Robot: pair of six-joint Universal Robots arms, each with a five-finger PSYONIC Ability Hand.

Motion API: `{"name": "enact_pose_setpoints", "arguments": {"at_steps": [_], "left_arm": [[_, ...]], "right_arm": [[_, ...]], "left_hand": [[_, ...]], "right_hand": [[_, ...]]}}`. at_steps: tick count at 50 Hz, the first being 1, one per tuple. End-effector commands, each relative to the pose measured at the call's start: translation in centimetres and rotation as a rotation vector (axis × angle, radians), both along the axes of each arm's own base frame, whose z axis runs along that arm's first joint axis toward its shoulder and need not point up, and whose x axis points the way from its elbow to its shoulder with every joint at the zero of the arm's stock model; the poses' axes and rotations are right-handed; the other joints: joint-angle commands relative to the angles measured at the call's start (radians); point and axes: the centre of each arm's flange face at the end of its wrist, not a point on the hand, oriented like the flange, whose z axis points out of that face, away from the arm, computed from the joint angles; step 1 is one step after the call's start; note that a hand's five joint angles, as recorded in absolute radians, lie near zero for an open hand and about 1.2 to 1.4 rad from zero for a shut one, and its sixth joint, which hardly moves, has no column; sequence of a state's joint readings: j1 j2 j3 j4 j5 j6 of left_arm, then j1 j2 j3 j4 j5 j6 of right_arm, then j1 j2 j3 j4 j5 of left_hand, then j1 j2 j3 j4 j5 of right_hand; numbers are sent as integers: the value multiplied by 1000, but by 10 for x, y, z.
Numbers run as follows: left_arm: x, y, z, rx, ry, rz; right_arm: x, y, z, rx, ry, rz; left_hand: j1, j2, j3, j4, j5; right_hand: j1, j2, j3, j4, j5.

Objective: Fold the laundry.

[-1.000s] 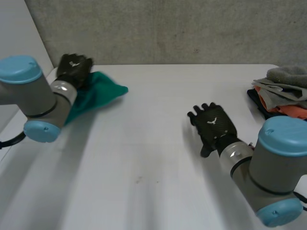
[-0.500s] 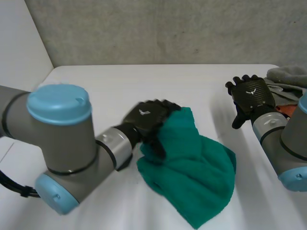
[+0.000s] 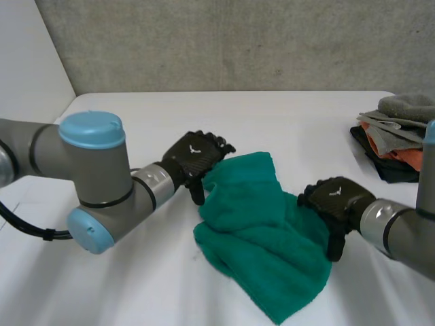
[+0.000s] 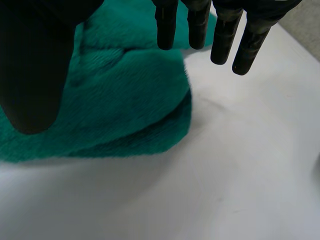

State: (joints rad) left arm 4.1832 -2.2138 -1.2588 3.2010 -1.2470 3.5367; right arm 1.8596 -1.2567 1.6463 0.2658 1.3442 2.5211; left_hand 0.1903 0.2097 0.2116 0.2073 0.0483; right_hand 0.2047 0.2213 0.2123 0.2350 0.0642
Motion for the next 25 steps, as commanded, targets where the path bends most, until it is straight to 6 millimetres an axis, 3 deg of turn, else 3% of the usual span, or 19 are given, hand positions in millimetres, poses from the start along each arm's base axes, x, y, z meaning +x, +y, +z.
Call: {"name": "enact_pose_setpoints", "arguments": {"at_steps": [1, 5, 9, 10, 13, 14, 17, 18, 19, 22, 23, 25], "left_arm": [[-9, 6, -26, -4, -70, -50], [-17, 13, -35, 7, -78, -73], [-22, 16, -35, 2, -77, -81], [-23, 17, -34, -1, -76, -80], [-25, 19, -24, -25, -69, -46], [-24, 19, -19, -37, -65, -29], [-18, 21, 25, -130, -17, 47], [-15, 23, 37, -150, -2, 63], [-10, 28, 58, -180, 32, 85], [-2, 40, 93, -226, 114, 99], [5, 49, 118, -254, 183, 107], [13, 60, 141, -277, 253, 110]], "right_arm": [[-3, 9, -28, -27, -11, -6], [0, 9, -33, -34, -37, -14], [1, 5, -37, -31, -71, -37], [0, -1, -36, -49, -85, -53], [0, -7, -29, -91, -107, -67], [0, -12, -17, -147, -119, -75], [-4, -19, 18, -273, -144, -99], [-9, -25, 42, -353, -163, -116], [-12, -28, 53, -388, -169, -125], [-20, -39, 90, -512, -200, -151], [-21, -41, 98, -538, -207, -153], [-22, -44, 115, -590, -220, -156]], "left_hand": [[316, 297, 295, 299, 283], [636, 616, 614, 619, 603], [1205, 1186, 1184, 1188, 1173], [1206, 1187, 1185, 1189, 1173], [1206, 1187, 1185, 1189, 1173], [1206, 1187, 1185, 1189, 1173], [1206, 1187, 1185, 1189, 1173], [1206, 1187, 1185, 1189, 1173], [1206, 1187, 1185, 1189, 1173], [1206, 1187, 1185, 1189, 1173], [1206, 1187, 1185, 1189, 1173], [1206, 1187, 1185, 1189, 1173]], "right_hand": [[-30, -47, -38, -60, -64], [103, 86, 95, 73, 69], [800, 783, 792, 770, 766], [1188, 1171, 1180, 1157, 1154], [1192, 1175, 1184, 1161, 1157], [1192, 1175, 1184, 1161, 1157], [1192, 1175, 1184, 1161, 1157], [1192, 1175, 1184, 1161, 1157], [1192, 1175, 1184, 1161, 1157], [1192, 1175, 1184, 1161, 1157], [1192, 1175, 1184, 1161, 1157], [1192, 1175, 1184, 1161, 1157]]}}
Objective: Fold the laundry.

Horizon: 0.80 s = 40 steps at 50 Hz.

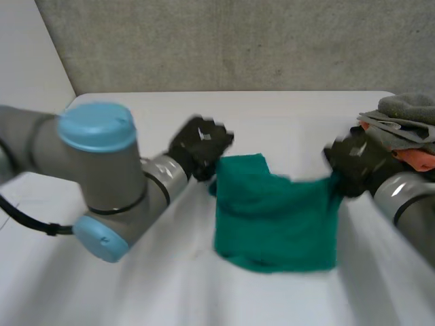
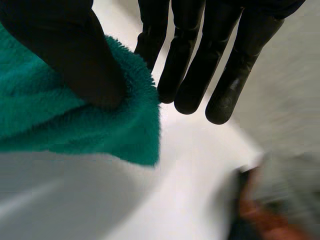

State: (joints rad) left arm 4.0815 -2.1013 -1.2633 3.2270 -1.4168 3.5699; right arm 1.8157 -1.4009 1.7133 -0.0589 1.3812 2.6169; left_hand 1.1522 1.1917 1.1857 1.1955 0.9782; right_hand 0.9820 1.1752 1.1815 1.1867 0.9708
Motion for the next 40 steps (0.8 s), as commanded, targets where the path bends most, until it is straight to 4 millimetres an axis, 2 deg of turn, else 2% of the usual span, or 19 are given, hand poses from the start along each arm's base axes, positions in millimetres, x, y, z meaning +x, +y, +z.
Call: {"name": "enact_pose_setpoints", "arguments": {"at_steps": [1, 2, 4, 6, 9, 11, 13, 19, 20, 21, 22, 23, 26, 30, 32, 33, 36, 37, 40], "left_arm": [[32, 38, 106, -141, 260, 36], [40, 49, 124, -162, 320, 32], [48, 60, 141, -182, 376, 28], [56, 71, 151, -186, 423, 21], [60, 76, 149, -169, 430, 23], [61, 77, 136, -139, 409, 27], [59, 75, 117, -90, 372, 33], [48, 56, 59, 48, 261, 79], [47, 53, 52, 66, 246, 91], [46, 47, 41, 87, 224, 122], [46, 44, 36, 95, 215, 142], [47, 42, 33, 96, 209, 158], [47, 37, 31, 92, 204, 203], [46, 37, 39, 72, 222, 201], [47, 38, 57, 36, 257, 196], [48, 39, 62, 25, 266, 194], [51, 43, 83, -16, 305, 189], [52, 44, 86, -22, 312, 187], [51, 50, 99, -40, 335, 168]], "right_arm": [[-12, -19, 88, -277, -59, -49], [-11, -19, 95, -295, -64, -41], [-7, -20, 109, -329, -74, -17], [-3, -22, 120, -349, -81, 16], [5, -28, 124, -360, -88, 65], [16, -37, 109, -318, -85, 100], [36, -46, 81, -249, -75, 161], [72, -48, 35, -162, -42, 261], [77, -52, 18, -137, -16, 258], [79, -53, 13, -134, -2, 259], [80, -55, 8, -125, 7, 253], [81, -56, 5, -123, 15, 242], [69, -58, 17, -138, 13, 141], [54, -44, 38, -150, -25, 53], [47, -38, 45, -152, -34, 34], [36, -36, 48, -144, -38, 5], [13, -32, 44, -83, -26, -52], [1, -26, 36, -15, -19, -77], [-9, -12, 27, 88, -17, -84]], "left_hand": [[244, 205, 211, 201, 244], [244, 205, 211, 201, 244], [244, 205, 211, 201, 244], [244, 205, 211, 201, 244], [244, 205, 211, 201, 244], [244, 205, 211, 201, 244], [244, 205, 211, 201, 244], [244, 205, 211, 201, 244], [244, 205, 211, 201, 244], [244, 205, 211, 201, 244], [244, 205, 211, 201, 244], [244, 205, 211, 201, 244], [244, 205, 211, 201, 244], [244, 205, 211, 201, 244], [244, 205, 211, 201, 244], [244, 205, 211, 201, 244], [244, 205, 211, 201, 244], [244, 205, 211, 201, 244], [244, 205, 211, 201, 244]], "right_hand": [[414, 221, 215, 210, 251], [414, 221, 215, 210, 251], [414, 221, 215, 210, 251], [414, 221, 215, 210, 251], [414, 221, 215, 210, 251], [414, 221, 215, 210, 251], [414, 221, 215, 210, 251], [414, 221, 215, 210, 251], [-117, -310, -316, -321, -280], [-526, -719, -725, -731, -689], [-807, -1001, -1007, -1012, -971], [-807, -1001, -1007, -1012, -971], [-807, -1001, -1007, -1012, -971], [-807, -1001, -1007, -1012, -971], [-807, -1001, -1007, -1012, -971], [-807, -1001, -1007, -1012, -971], [-777, -971, -977, -982, -941], [-646, -839, -845, -851, -809], [-598, -791, -797, -802, -761]]}}
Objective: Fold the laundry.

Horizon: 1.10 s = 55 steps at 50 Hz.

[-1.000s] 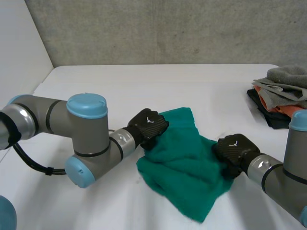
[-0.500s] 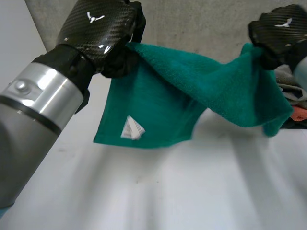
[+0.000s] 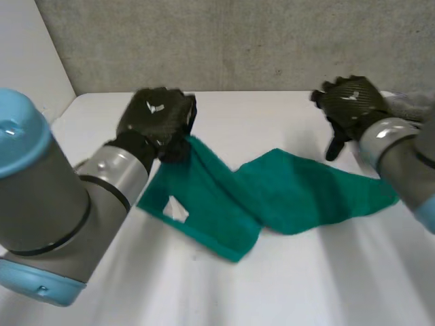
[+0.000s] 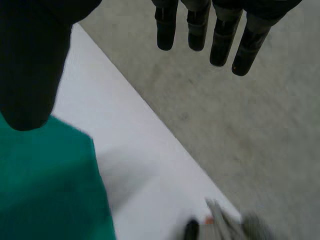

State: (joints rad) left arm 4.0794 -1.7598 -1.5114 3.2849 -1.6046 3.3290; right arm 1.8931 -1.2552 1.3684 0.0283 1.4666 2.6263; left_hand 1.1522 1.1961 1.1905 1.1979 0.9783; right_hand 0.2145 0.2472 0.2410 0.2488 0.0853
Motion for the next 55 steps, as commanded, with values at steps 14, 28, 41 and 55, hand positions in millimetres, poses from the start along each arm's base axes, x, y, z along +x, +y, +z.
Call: {"name": "enact_pose_setpoints", "arguments": {"at_steps": [14, 28, 41, 55], "left_arm": [[-11, 47, 60, -113, 105, -116], [-10, 54, 72, -140, 131, -123], [1, 50, 71, -135, 114, -91], [20, 39, 50, -81, 72, -32]], "right_arm": [[-38, 56, -92, 545, -382, -19], [0, 44, -128, 535, -431, -26], [-43, 47, -49, 272, -122, 36], [-88, 0, 33, 197, 134, 22]], "left_hand": [[244, 200, 206, 198, 243], [244, 200, 206, 198, 243], [244, 200, 206, 198, 243], [244, 200, 206, 198, 243]], "right_hand": [[182, 149, 155, 147, 136], [351, 319, 325, 317, 306], [1182, 1149, 1155, 1147, 1136], [1182, 1149, 1155, 1147, 1136]]}}
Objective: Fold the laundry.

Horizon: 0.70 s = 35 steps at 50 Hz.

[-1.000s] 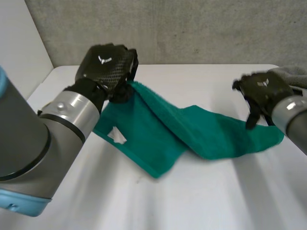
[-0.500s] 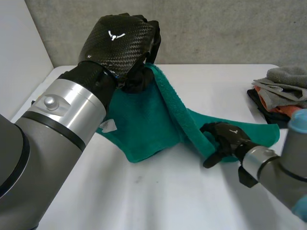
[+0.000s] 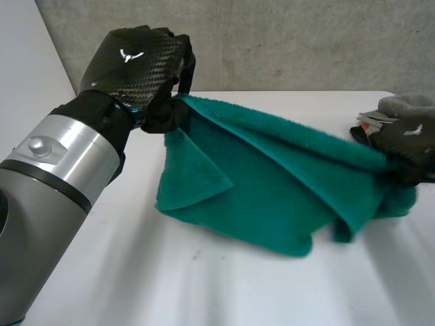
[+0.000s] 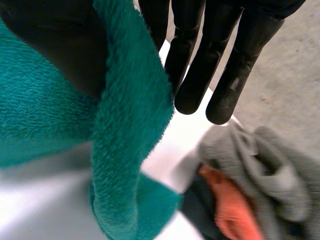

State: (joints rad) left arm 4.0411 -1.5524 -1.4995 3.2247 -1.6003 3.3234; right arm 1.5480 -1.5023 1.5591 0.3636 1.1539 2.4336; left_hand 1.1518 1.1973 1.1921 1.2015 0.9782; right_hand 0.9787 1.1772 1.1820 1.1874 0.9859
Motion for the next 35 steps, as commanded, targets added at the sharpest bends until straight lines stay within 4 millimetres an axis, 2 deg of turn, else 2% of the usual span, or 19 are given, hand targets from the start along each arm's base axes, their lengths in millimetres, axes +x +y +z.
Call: {"name": "enact_pose_setpoints", "arguments": {"at_steps": [1, 4, 5, 6, 8, 9, 12, 13, 16, 17, 20, 24, 27, 28, 30, 31, 35], "left_arm": [[5, -2, -19, 45, -33, 11], [4, -3, -29, 70, -51, 12], [4, -3, -31, 75, -57, 13], [5, -4, -36, 86, -63, 15], [3, -6, -43, 102, -77, 14], [3, -7, -47, 111, -86, 16], [-1, -12, -61, 147, -110, 17], [-1, -14, -63, 154, -115, 20], [-2, -17, -71, 174, -128, 25], [-2, -19, -73, 179, -131, 26], [-1, -23, -78, 191, -138, 37], [2, -29, -79, 194, -139, 52], [3, -31, -78, 193, -137, 58], [3, -31, -78, 192, -136, 60], [3, -32, -77, 191, -135, 61], [3, -32, -77, 191, -135, 61], [3, -32, -77, 191, -135, 60]], "right_arm": [[10, -35, 20, -6, 9, 50], [42, -35, 12, -8, 28, 137], [61, -33, 3, 4, 40, 185], [71, -33, -4, 17, 51, 208], [83, -34, -21, 39, 85, 234], [93, -35, -39, 58, 136, 261], [105, -35, -67, 70, 228, 311], [114, -32, -83, 63, 286, 349], [124, -30, -98, 24, 359, 372], [128, -33, -98, -27, 375, 351], [134, -42, -82, -165, 326, 268], [126, -45, -51, -253, 168, 158], [117, -37, -34, -247, 64, 113], [108, -32, -24, -228, 1, 74], [100, -28, -17, -206, -66, 35], [89, -25, -14, -169, -117, -8], [63, -10, -27, 6, -165, -97]], "left_hand": [[244, 199, 204, 195, 244], [244, 199, 204, 195, 244], [244, 199, 204, 195, 244], [244, 199, 204, 195, 244], [244, 199, 204, 195, 244], [244, 199, 204, 195, 244], [244, 199, 204, 195, 244], [244, 199, 204, 195, 244], [244, 199, 204, 195, 244], [244, 199, 204, 195, 244], [244, 199, 204, 195, 244], [244, 199, 204, 195, 244], [244, 199, 204, 195, 244], [244, 199, 204, 195, 244], [244, 199, 204, 195, 244], [244, 199, 204, 195, 244], [244, 199, 204, 195, 244]], "right_hand": [[418, 219, 214, 209, 236], [418, 219, 214, 209, 236], [418, 219, 214, 209, 236], [418, 219, 214, 209, 236], [418, 219, 214, 209, 236], [418, 219, 214, 209, 236], [378, 179, 175, 169, 196], [119, -80, -84, -90, -63], [-492, -691, -696, -701, -674], [-800, -998, -1003, -1008, -981], [-804, -1003, -1007, -1013, -986], [-804, -1003, -1007, -1013, -986], [-804, -1003, -1007, -1013, -986], [-804, -1003, -1007, -1013, -986], [-804, -1003, -1007, -1013, -986], [-804, -1003, -1007, -1013, -986], [-727, -925, -930, -935, -908]]}}
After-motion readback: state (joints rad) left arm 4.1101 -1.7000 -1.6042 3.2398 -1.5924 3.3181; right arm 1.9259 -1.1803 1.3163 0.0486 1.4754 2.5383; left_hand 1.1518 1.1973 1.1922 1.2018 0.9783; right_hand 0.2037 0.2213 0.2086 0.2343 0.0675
